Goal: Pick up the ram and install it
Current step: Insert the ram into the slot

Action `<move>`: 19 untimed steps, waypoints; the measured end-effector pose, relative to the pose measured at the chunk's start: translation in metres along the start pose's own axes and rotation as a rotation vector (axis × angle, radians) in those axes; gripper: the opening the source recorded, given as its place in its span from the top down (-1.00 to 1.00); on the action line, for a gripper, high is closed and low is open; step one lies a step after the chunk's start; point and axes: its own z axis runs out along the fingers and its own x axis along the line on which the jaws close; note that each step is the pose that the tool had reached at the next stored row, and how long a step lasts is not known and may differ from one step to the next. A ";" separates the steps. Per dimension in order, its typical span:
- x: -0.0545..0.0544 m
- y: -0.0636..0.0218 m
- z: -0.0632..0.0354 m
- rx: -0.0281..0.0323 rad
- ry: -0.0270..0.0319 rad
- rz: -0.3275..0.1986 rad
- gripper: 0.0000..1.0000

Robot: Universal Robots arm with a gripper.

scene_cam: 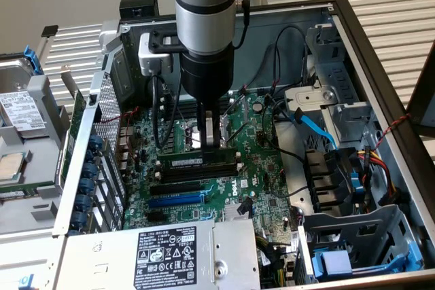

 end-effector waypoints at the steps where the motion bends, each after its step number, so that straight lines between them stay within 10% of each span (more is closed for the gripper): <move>1: 0.000 0.0000 0.0001 0.0000 0.0002 0.000 0.73; 14: 0.000 0.0007 0.0021 0.0013 0.0015 0.000 0.73; 19: 0.000 0.0013 0.0025 0.0104 0.0009 0.000 0.73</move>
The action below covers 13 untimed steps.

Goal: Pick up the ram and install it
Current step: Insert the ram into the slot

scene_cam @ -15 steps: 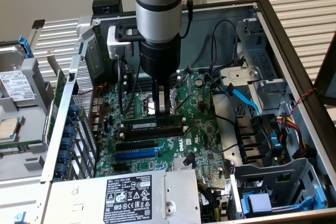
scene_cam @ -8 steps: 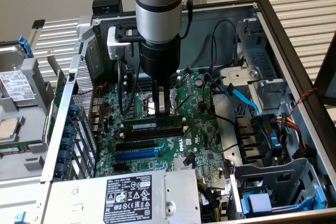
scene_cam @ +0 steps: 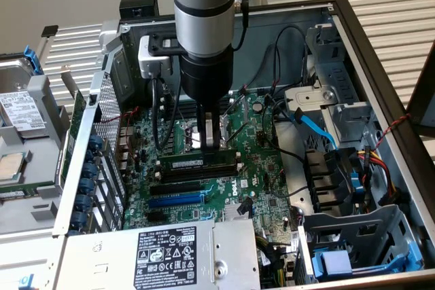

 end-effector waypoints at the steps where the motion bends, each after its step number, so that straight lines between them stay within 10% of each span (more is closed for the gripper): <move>1: 0.000 0.0002 0.0001 0.0001 0.0000 0.000 0.73; 13: 0.000 0.0005 0.0022 0.0012 0.0015 0.000 0.73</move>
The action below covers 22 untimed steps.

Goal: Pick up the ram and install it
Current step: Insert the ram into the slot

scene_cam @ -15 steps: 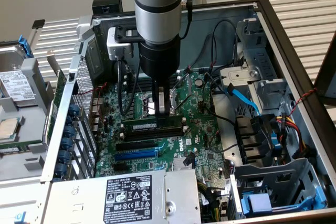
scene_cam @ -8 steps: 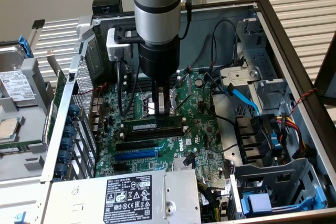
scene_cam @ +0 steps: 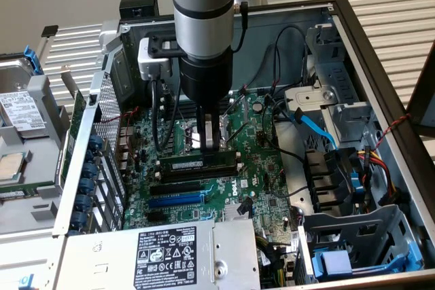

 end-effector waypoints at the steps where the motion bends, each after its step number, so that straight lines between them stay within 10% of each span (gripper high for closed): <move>1: 0.000 0.0000 0.0000 -0.0001 0.0002 0.000 0.73; 22: -0.001 0.0006 0.0035 0.0000 0.0005 0.000 0.73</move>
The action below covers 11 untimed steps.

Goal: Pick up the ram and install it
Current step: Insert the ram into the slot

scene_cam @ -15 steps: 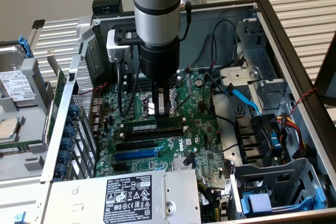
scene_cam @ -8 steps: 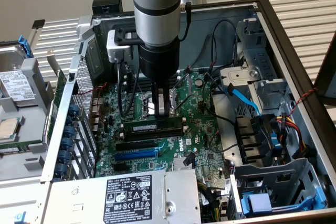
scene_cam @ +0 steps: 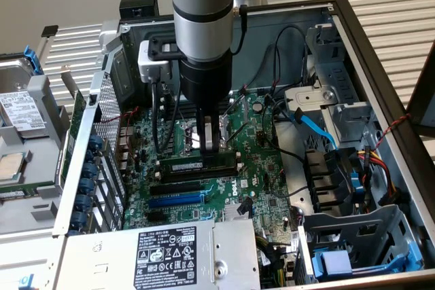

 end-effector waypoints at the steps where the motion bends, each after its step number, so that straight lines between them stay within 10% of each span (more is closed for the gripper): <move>1: 0.000 -0.0001 0.0011 0.0000 0.0001 0.000 0.73; 11: 0.000 -0.0001 0.0027 0.0000 0.0007 0.000 0.73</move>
